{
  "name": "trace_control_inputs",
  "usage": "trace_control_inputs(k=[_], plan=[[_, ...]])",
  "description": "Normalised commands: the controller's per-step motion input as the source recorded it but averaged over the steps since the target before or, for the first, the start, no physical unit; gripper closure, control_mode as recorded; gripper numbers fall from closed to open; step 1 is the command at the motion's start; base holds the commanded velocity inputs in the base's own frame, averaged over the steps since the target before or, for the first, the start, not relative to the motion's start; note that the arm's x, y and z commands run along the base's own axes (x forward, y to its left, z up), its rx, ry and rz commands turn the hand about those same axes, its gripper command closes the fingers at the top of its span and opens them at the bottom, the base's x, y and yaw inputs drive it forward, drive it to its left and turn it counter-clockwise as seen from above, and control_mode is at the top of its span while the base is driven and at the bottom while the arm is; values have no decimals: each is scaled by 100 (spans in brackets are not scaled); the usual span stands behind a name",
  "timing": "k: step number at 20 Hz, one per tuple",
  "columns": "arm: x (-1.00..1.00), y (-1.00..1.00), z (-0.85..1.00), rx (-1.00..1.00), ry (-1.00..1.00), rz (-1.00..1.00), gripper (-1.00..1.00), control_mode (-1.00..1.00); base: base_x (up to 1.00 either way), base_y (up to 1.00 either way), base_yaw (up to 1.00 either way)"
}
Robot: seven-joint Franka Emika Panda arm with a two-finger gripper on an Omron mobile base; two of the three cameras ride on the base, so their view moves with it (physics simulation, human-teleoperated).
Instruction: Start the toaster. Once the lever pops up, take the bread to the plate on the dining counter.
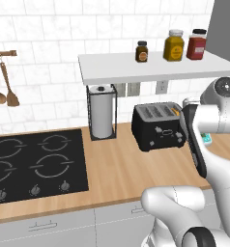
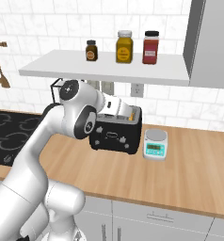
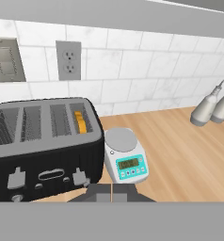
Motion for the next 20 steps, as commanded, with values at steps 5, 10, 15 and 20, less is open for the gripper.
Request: trace_control_inputs(k=[5, 10, 15, 20], plan=[[0, 0, 0, 0, 0, 0, 100, -100, 0, 0, 0], [0, 0, 0, 0, 0, 0, 100, -100, 0, 0, 0], [0, 0, 0, 0, 0, 0, 100, -100, 0, 0, 0], [0, 0, 0, 0, 0, 0, 100, -100, 0, 0, 0]])
